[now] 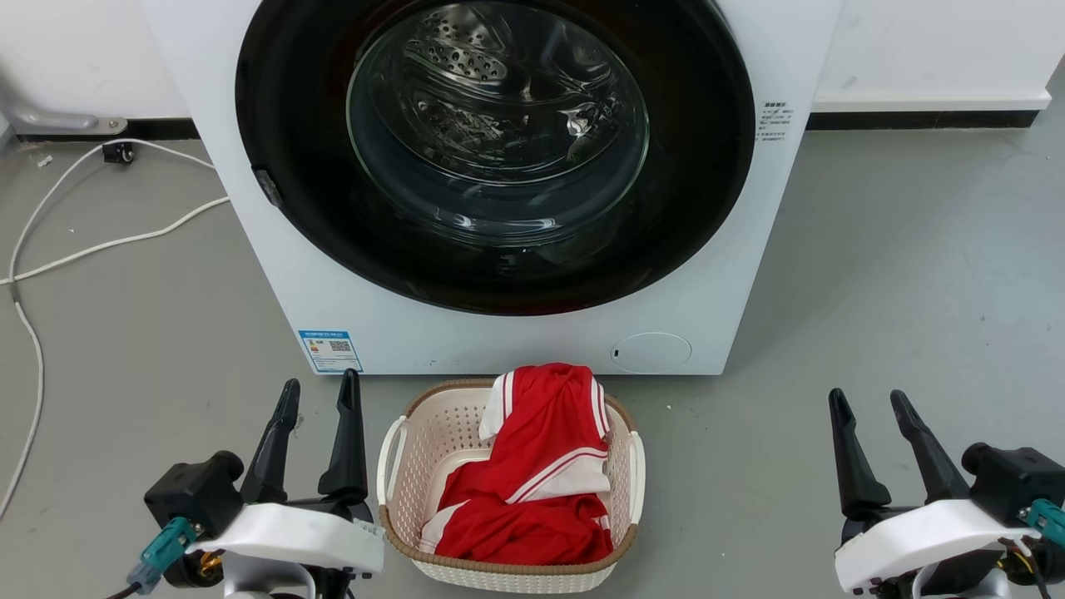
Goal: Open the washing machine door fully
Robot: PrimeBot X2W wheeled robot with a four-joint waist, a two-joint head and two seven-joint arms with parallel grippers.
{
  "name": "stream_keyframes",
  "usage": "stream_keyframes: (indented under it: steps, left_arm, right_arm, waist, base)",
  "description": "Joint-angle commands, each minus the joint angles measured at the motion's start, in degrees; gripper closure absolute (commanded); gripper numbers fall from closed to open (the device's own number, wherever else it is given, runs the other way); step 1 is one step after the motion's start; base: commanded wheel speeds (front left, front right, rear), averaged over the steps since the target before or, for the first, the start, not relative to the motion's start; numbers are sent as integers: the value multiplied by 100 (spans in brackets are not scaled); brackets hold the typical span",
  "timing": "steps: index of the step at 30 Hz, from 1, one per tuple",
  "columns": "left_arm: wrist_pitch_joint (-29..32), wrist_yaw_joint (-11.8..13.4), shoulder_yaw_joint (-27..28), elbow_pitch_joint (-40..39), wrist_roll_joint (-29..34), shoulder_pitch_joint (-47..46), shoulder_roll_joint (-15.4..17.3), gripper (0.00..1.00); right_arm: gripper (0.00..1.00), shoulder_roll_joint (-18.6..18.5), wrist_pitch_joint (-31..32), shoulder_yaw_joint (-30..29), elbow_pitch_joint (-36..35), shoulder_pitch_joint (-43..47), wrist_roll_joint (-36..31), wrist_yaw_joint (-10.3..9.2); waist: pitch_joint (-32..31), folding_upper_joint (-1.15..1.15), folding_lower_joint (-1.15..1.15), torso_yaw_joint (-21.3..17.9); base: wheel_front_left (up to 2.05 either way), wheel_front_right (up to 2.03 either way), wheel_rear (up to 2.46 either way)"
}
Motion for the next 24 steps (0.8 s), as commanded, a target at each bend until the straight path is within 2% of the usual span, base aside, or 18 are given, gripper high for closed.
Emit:
stream_keyframes:
  steps: [1,24]
  left_arm:
    - [-46,12,-2,-69,125,16,13,0]
    - [-341,108,-122,-20,1224,100,13,0]
  right_arm:
    - [0,-3,-48,7,-88,-9,-120,-2]
    - [0,2,-203,89,-234,96,-1243,-2]
  waist:
    - [-1,0,0,1]
    - [-15,0,0,17]
  base:
    - [0,0,0]
    - [0,0,0]
